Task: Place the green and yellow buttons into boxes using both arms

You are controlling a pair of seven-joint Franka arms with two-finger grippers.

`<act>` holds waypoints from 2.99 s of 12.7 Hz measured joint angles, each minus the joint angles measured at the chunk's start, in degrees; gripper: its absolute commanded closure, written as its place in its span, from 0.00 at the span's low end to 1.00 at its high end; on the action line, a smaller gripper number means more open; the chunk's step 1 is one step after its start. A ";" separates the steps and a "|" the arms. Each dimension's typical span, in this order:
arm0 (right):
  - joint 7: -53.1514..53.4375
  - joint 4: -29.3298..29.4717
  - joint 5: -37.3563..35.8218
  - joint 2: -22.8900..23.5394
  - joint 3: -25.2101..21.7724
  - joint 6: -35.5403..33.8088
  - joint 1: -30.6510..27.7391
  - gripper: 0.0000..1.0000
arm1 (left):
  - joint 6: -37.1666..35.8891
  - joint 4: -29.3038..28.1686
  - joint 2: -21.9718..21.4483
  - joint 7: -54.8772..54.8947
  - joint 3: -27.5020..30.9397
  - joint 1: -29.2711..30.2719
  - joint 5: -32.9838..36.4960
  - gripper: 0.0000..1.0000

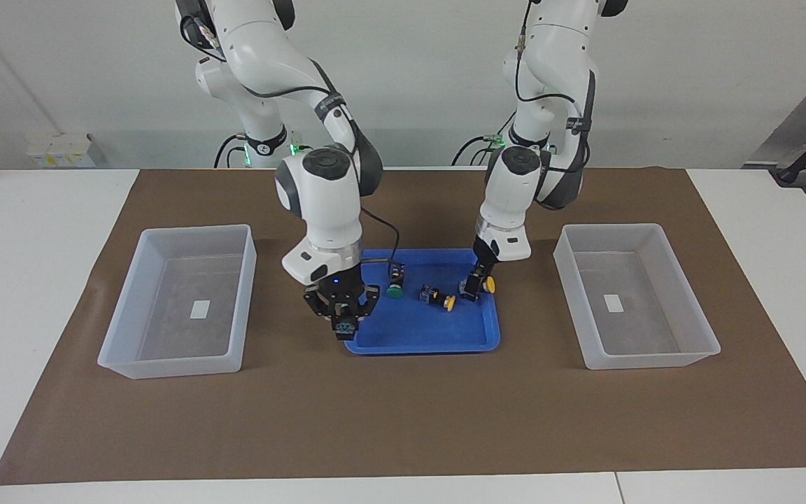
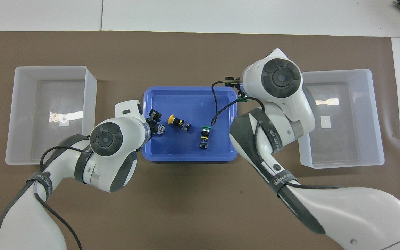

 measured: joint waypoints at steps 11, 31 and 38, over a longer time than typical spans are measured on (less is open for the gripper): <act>-40.11 -21.33 9.18 -12.28 -0.13 5.07 -25.68 1.00 | -2.18 4.05 1.15 -0.02 0.38 -0.02 1.56 1.00; -36.33 -19.23 9.44 -14.46 0.90 1.08 -22.99 0.00 | -34.36 25.66 -0.98 45.43 1.89 18.55 3.36 1.00; -4.94 -16.60 9.42 -13.53 1.35 -2.24 -1.68 0.00 | -33.06 25.16 -0.95 69.69 1.93 27.61 2.30 1.00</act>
